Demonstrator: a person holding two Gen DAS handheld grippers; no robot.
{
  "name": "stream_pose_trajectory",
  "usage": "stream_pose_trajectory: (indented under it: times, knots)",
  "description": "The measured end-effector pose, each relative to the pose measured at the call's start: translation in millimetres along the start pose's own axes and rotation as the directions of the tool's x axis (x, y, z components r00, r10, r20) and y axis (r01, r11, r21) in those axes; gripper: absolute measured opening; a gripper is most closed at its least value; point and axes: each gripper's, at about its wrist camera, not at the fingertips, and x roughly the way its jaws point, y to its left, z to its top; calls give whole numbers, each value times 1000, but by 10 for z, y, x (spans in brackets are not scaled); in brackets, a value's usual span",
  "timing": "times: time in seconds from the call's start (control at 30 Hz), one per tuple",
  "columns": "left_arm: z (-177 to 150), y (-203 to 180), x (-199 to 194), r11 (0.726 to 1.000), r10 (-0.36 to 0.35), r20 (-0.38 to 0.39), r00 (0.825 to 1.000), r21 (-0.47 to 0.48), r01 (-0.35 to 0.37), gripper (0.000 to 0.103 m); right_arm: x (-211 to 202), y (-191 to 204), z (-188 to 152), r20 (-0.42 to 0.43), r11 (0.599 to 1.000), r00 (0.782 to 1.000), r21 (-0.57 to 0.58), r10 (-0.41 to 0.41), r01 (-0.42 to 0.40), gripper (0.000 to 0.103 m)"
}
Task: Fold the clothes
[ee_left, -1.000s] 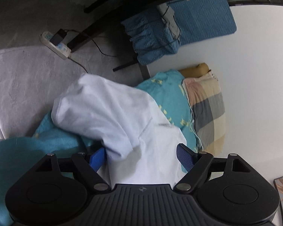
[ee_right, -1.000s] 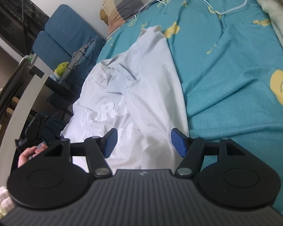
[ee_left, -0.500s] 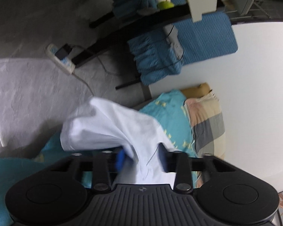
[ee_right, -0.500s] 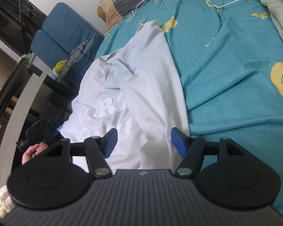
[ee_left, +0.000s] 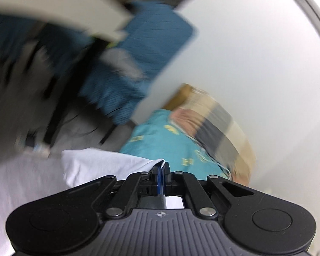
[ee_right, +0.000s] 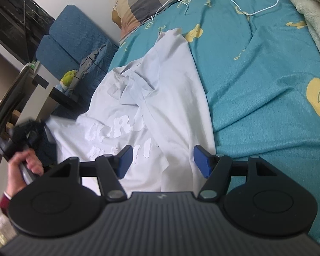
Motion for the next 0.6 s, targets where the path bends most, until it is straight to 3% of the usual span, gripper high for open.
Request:
stream_pose_trajectory:
  times: [0.07, 0.17, 0.33, 0.43, 0.5, 0.6]
  knots:
    - [-22, -466, 88, 989, -32, -15, 999, 142, 33, 1, -17, -13, 1, 2, 1000, 1000, 8, 5, -5, 66]
    - [-263, -1170, 268, 939, -91, -100, 991, 323, 119, 2, -52, -21, 20, 14, 1000, 1000, 19, 16, -16, 66]
    - [-1068, -1858, 678, 858, -100, -272, 957, 463, 221, 3, -128, -57, 53, 38, 1000, 999, 23, 15, -16, 66]
    - [-1552, -1953, 914, 840, -56, -347, 936, 491, 232, 4, -148, -122, 65, 48, 999, 999, 46, 17, -19, 66]
    - [-1782, -1895, 1031, 844, -35, -386, 922, 483, 234, 6, -154, -163, 81, 54, 998, 998, 61, 20, -23, 66]
    - [-1940, -1798, 1114, 847, -8, -434, 901, 477, 237, 25, -146, -185, 108, 65, 996, 997, 76, 31, -36, 66]
